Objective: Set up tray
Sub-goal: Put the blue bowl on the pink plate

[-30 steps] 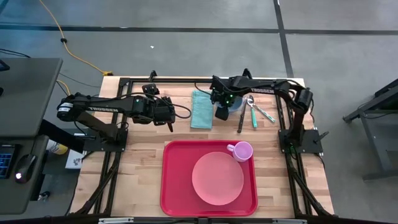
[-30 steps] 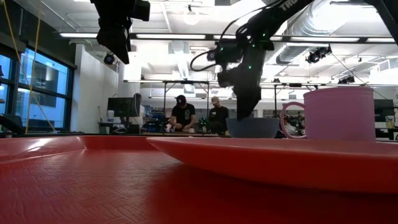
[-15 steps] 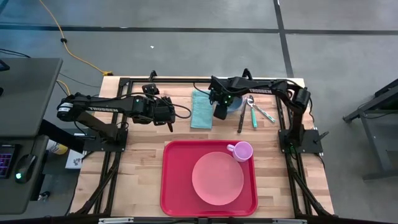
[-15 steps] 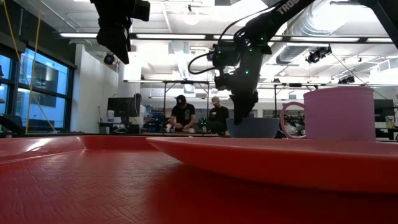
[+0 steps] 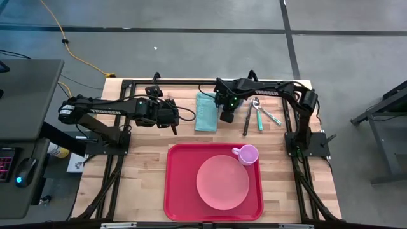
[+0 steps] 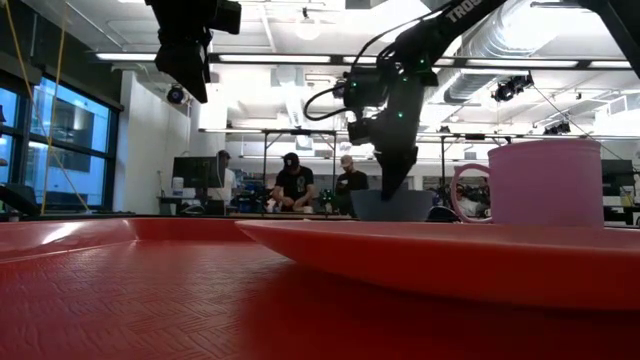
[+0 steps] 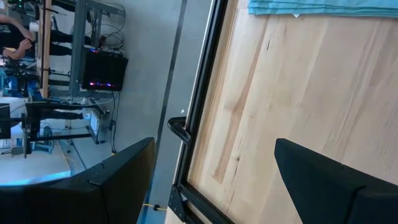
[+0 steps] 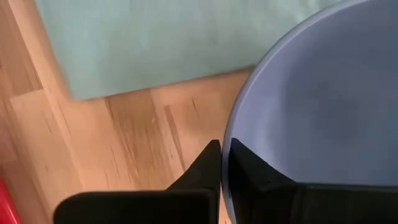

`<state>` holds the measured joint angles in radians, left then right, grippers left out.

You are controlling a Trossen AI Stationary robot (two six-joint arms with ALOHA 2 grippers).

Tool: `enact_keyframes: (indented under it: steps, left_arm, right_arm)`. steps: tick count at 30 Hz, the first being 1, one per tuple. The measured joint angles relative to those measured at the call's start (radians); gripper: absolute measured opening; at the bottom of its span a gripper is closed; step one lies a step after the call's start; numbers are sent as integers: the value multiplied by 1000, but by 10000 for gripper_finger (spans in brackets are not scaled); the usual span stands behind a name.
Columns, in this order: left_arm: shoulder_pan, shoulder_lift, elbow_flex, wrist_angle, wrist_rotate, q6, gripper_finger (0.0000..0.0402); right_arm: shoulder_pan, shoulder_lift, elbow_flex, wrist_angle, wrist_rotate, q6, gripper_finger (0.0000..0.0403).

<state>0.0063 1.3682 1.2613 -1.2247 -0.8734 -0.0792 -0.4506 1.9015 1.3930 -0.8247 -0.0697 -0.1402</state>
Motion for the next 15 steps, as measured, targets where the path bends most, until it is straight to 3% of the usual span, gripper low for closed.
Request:
enact_keyframes:
  steps: [15]
  left_arm:
    - [0, 0, 0, -5, 1, 0, 363]
  right_arm:
    - [57, -65, -1, -92, 90, -15, 0]
